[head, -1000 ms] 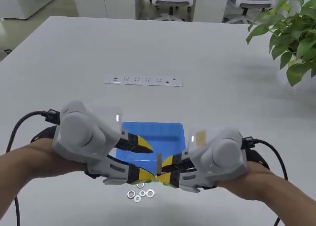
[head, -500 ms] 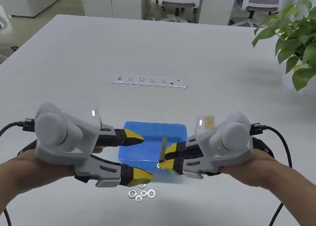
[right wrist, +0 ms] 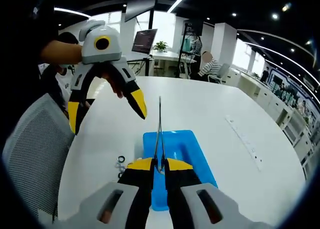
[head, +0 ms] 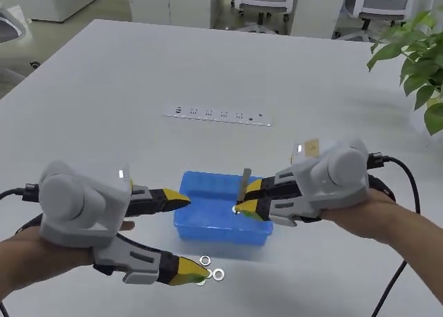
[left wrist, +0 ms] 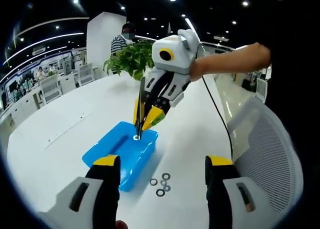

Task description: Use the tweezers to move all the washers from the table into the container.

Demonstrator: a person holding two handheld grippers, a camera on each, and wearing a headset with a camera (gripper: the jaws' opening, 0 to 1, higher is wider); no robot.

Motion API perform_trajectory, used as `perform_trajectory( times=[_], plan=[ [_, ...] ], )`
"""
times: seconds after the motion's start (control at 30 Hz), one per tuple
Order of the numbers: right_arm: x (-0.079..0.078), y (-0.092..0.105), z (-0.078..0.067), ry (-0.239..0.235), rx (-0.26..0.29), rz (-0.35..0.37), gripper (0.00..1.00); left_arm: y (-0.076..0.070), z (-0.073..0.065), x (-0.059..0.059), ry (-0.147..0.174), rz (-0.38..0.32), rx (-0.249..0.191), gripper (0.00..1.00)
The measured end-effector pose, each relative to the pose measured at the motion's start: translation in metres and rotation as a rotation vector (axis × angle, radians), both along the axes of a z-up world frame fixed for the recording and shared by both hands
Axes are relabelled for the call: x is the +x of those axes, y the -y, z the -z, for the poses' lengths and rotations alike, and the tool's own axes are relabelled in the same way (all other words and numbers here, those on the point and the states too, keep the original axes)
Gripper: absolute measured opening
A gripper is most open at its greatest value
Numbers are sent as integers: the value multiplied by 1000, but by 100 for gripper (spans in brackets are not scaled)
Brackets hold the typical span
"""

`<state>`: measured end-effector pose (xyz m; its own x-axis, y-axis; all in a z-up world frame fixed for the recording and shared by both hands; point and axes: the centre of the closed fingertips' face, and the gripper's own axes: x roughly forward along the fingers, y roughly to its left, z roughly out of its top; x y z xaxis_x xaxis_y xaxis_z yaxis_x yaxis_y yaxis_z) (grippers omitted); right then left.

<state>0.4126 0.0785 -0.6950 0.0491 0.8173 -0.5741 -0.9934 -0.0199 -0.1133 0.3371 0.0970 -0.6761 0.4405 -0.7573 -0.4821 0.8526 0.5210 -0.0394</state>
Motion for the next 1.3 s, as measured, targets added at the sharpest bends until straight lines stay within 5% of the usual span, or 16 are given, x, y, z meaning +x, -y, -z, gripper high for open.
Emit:
perform_trajectory(
  times=[0.63, 1.3],
  plan=[
    [27, -12, 22, -14, 23, -7, 10, -10, 3, 6, -21, -10, 2, 92],
    [33, -18, 54, -47, -20, -31, 10, -16, 3, 21, -30, -22, -4, 94]
  ],
)
